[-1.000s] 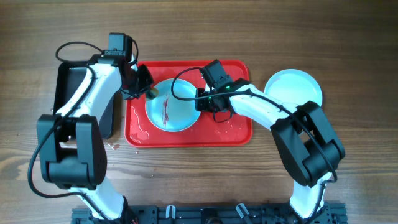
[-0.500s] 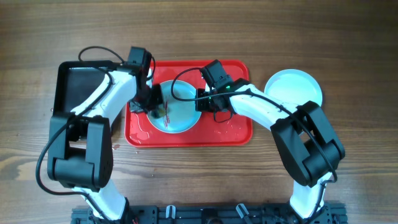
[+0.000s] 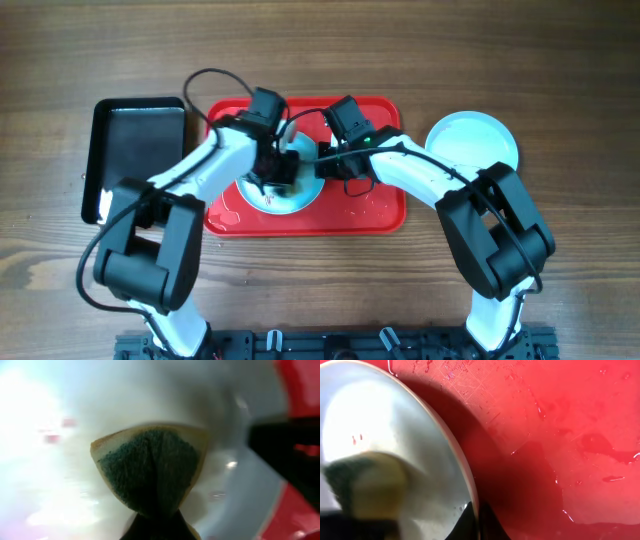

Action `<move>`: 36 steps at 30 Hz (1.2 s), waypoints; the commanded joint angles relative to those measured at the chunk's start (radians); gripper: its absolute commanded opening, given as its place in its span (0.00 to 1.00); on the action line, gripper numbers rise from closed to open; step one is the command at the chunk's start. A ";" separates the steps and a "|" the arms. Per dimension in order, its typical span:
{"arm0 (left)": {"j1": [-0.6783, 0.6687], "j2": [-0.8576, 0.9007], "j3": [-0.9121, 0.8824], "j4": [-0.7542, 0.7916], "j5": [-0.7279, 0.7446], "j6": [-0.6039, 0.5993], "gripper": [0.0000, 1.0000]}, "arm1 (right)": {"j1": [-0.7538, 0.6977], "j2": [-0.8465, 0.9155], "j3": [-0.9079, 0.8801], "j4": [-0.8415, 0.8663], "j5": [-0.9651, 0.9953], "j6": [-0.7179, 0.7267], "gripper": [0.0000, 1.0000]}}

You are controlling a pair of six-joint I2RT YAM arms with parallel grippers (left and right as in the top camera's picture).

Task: Clean dirty plates on tray and stack at the side
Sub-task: 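Scrub the second blue plate with the sponge in the left gripper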

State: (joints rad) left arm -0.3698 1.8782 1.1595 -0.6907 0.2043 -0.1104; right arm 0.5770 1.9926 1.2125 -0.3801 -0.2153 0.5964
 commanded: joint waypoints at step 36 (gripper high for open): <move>-0.041 0.035 -0.016 0.304 -0.069 -0.239 0.04 | -0.112 0.031 -0.063 0.054 -0.168 -0.018 0.04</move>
State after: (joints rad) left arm -0.4389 1.8977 1.1461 -0.4763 0.2310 -0.2337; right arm 0.4625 1.9953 1.1706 -0.3241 -0.3817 0.5785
